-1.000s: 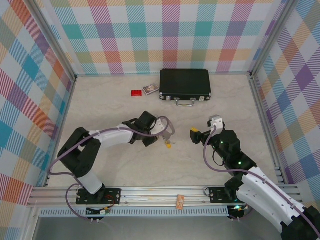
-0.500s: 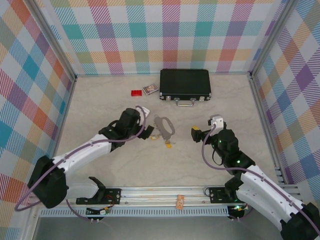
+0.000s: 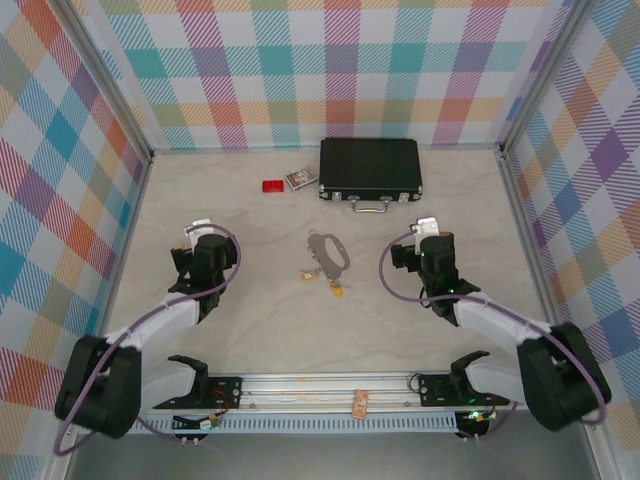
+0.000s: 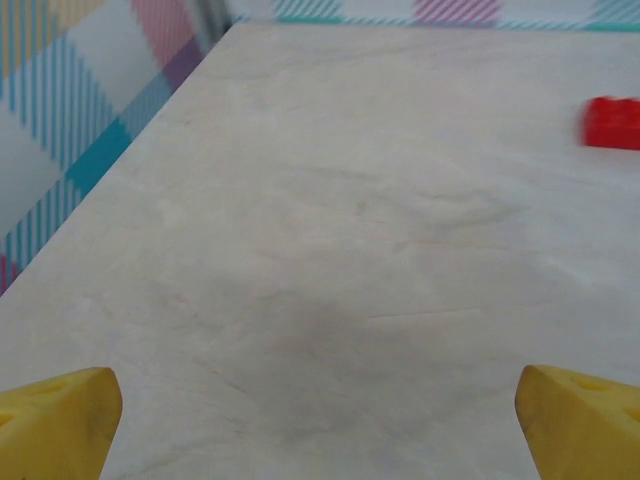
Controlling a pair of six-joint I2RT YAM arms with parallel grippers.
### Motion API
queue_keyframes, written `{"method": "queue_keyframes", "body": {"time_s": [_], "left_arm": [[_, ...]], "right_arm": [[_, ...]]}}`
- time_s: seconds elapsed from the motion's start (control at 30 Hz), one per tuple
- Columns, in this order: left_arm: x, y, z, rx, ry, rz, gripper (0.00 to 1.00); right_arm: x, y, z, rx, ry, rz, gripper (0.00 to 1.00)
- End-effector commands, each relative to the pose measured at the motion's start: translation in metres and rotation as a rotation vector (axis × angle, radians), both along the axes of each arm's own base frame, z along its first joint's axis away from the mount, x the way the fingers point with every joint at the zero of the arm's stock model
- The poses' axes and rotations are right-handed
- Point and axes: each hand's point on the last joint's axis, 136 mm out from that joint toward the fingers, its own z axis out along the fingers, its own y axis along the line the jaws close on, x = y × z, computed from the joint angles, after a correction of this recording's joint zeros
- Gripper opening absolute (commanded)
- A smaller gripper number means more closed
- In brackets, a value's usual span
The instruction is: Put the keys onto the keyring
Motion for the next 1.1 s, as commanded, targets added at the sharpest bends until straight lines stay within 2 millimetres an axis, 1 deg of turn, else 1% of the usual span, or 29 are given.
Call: {"method": "queue_keyframes", "body": {"time_s": [0.0, 0.03, 0.1, 0.13, 0.2, 0.27, 0.3, 0.37, 0.4, 0.43, 0.47, 0.5, 0.57, 0.63, 0.7, 1.07], "left_arm": [[0.014, 0.015, -0.007, -0.041, -0.086, 0.080, 1.00], [0.017, 0.014, -0.012, -0.033, -0.088, 0.075, 1.00], [0.029, 0.007, -0.013, -0.015, -0.096, 0.018, 1.00], [0.036, 0.005, -0.010, 0.014, -0.119, -0.007, 1.00], [0.048, 0.000, -0.009, 0.048, -0.137, -0.047, 1.00], [0.053, -0.006, -0.025, 0.008, -0.118, -0.107, 1.00], [0.054, -0.008, -0.023, 0.009, -0.150, -0.130, 1.00], [0.053, -0.011, -0.029, -0.042, -0.129, -0.171, 1.00], [0.053, -0.015, -0.037, -0.057, -0.129, -0.211, 1.00], [0.055, -0.019, -0.036, -0.046, -0.173, -0.244, 1.00], [0.052, -0.023, -0.036, -0.057, -0.168, -0.273, 1.00], [0.051, -0.023, -0.039, -0.068, -0.134, -0.272, 1.00], [0.057, -0.021, -0.038, -0.058, -0.139, -0.262, 1.00], [0.057, -0.015, -0.039, -0.062, -0.128, -0.224, 1.00], [0.054, -0.007, -0.038, -0.052, -0.142, -0.169, 1.00], [0.056, -0.008, -0.039, -0.055, -0.134, -0.176, 1.00]], "right_arm": [[0.031, -0.013, 0.020, 0.000, -0.111, -0.049, 0.99], [0.034, -0.017, 0.012, -0.009, -0.079, -0.049, 0.99], [0.043, -0.025, 0.002, -0.038, -0.069, -0.048, 0.99], [0.045, -0.029, 0.000, -0.026, -0.086, -0.044, 0.99], [0.049, -0.040, -0.005, 0.007, -0.096, -0.060, 0.99], [0.049, -0.046, -0.008, 0.039, -0.112, -0.053, 0.99], [0.050, -0.049, -0.011, 0.096, -0.117, -0.052, 0.99], [0.048, -0.058, -0.015, 0.164, -0.108, -0.061, 0.99], [0.047, -0.061, -0.019, 0.201, -0.101, -0.047, 0.99], [0.047, -0.062, -0.023, 0.215, -0.108, -0.032, 0.99], [0.048, -0.062, -0.024, 0.216, -0.137, -0.027, 0.99], [0.045, -0.060, -0.024, 0.220, -0.112, -0.016, 0.99], [0.048, -0.057, -0.025, 0.221, -0.111, 0.007, 0.99], [0.051, -0.058, -0.028, 0.217, -0.068, -0.005, 0.99], [0.053, -0.061, -0.028, 0.217, -0.072, -0.024, 0.99], [0.053, -0.063, -0.029, 0.219, -0.068, -0.040, 0.99]]}}
